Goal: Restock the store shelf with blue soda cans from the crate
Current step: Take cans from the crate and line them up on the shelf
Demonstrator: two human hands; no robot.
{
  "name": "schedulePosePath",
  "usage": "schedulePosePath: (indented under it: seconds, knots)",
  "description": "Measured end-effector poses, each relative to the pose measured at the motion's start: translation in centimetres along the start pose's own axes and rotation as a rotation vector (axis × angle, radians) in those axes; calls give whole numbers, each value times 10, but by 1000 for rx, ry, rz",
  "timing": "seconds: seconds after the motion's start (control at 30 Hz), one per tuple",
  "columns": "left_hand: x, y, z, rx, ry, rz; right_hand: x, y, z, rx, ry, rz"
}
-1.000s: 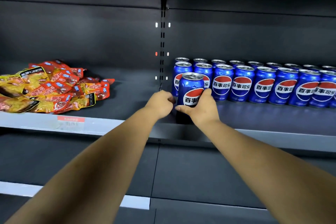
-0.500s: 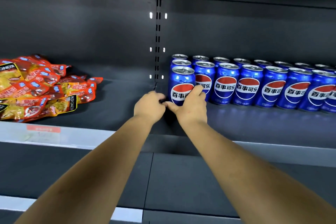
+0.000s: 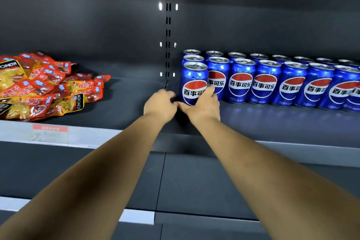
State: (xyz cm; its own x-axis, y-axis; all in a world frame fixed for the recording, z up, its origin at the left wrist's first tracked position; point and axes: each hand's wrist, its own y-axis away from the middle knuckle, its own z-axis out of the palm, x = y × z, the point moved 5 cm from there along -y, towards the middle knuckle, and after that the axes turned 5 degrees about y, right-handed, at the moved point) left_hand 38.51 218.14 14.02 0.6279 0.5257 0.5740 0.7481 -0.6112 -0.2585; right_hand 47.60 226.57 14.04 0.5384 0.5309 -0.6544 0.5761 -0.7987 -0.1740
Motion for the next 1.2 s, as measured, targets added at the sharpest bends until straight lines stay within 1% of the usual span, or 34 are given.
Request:
schedulePosePath:
  seconds: [0.1, 0.23, 0.37, 0.5, 0.63, 0.8, 0.93, 1.03, 1.2]
  knots:
    - [3, 7, -6, -6, 70, -23, 0, 3, -6, -22, -33, 53]
    - [13, 23, -16, 11, 73, 13, 3, 14, -25, -36, -32, 66]
    - [28, 46, -19, 28, 60, 42, 12, 34, -47, -49, -56, -4]
    - [52, 74, -16, 34, 32, 74, 27, 66, -68, -76, 55, -97]
    - [93, 112, -7, 19, 48, 144, 46, 100, -93, -123, 166, -186]
    - [149, 162, 6, 79, 25, 218, 78, 142, -130, -151, 209, -241]
    - [174, 210, 23, 89, 31, 179, 113, 178, -156, -215, 223, -271]
    - [186, 252, 41, 82, 23, 152, 145, 205, -175, -225, 255, -305]
    - [202, 308, 74, 17, 8, 81, 191, 245, -195, -257, 271, -306]
